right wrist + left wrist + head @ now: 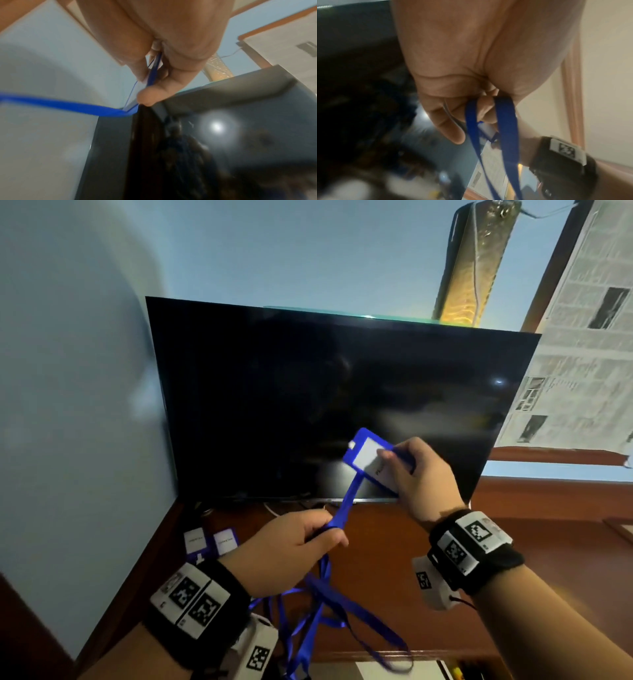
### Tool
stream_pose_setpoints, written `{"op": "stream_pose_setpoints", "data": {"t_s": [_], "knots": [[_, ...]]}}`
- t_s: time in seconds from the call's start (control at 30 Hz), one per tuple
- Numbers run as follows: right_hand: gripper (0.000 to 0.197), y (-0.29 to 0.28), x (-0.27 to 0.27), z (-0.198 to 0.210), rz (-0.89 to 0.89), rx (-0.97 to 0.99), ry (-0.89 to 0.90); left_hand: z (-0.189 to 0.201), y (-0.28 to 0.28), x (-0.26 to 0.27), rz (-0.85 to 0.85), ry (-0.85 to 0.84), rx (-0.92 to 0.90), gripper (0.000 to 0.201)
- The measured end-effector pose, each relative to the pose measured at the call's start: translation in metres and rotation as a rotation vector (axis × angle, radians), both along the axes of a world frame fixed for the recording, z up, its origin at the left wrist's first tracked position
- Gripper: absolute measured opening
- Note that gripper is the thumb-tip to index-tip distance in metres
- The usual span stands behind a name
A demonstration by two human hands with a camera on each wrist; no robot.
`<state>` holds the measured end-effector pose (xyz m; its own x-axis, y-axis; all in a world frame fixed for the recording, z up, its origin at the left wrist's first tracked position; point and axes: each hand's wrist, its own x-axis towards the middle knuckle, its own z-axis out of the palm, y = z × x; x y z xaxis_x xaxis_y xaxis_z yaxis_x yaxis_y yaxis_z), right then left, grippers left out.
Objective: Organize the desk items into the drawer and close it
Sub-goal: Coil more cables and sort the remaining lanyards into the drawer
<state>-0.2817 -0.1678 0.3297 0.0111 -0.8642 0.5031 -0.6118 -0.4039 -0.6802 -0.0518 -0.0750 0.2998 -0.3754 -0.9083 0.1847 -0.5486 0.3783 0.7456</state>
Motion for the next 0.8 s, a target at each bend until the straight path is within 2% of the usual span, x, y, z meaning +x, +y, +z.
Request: {"op": "stream_pose_setpoints", "data": {"t_s": [0.03, 0.1, 0.17, 0.23, 0.3, 0.33, 0.43, 0.5, 0.57, 0.63, 0.73, 0.8], "knots": [[0.014, -0.001, -0.001, -0.010, 0.038, 0.020, 0.132, 0.006, 0.004, 0.001, -0.008, -0.048, -0.047, 0.023], [0.011, 0.004, 0.002, -0.033, 0.228, 0.138, 0.335, 0.022, 0.002, 0.005, 0.042, -0.092, -0.176, 0.026], [0.007, 0.018, 0.013, -0.049, 0.440, 0.224, 0.361, 0.033, -0.012, 0.015, 0.151, -0.147, -0.306, 0.028], [0.009, 0.037, 0.025, -0.052, 0.583, 0.274, 0.180, 0.031, -0.032, 0.033, 0.283, -0.189, -0.307, 0.028], [0.013, 0.051, 0.032, -0.046, 0.638, 0.325, -0.100, 0.009, -0.049, 0.052, 0.360, -0.209, -0.201, 0.031], [0.016, 0.054, 0.034, -0.043, 0.632, 0.331, -0.226, -0.008, -0.051, 0.058, 0.345, -0.197, -0.119, 0.034], [0.022, 0.051, 0.038, -0.045, 0.509, 0.287, -0.464, -0.052, -0.030, 0.054, 0.221, -0.136, 0.112, 0.044], [0.026, 0.040, 0.040, -0.059, 0.355, 0.266, -0.500, -0.075, -0.006, 0.043, 0.178, -0.163, 0.196, 0.045], [0.030, 0.028, 0.037, -0.080, 0.184, 0.208, -0.358, -0.086, 0.017, 0.035, 0.107, -0.196, 0.211, 0.042], [0.026, 0.021, 0.032, -0.100, 0.103, 0.157, -0.124, -0.084, 0.030, 0.031, 0.066, -0.206, 0.193, 0.039], [0.018, 0.026, 0.035, -0.123, 0.234, 0.261, 0.227, -0.056, 0.032, 0.032, 0.117, -0.239, 0.022, 0.041], [0.015, 0.038, 0.043, -0.130, 0.395, 0.278, 0.351, -0.036, 0.022, 0.040, 0.215, -0.275, -0.127, 0.039]]}}
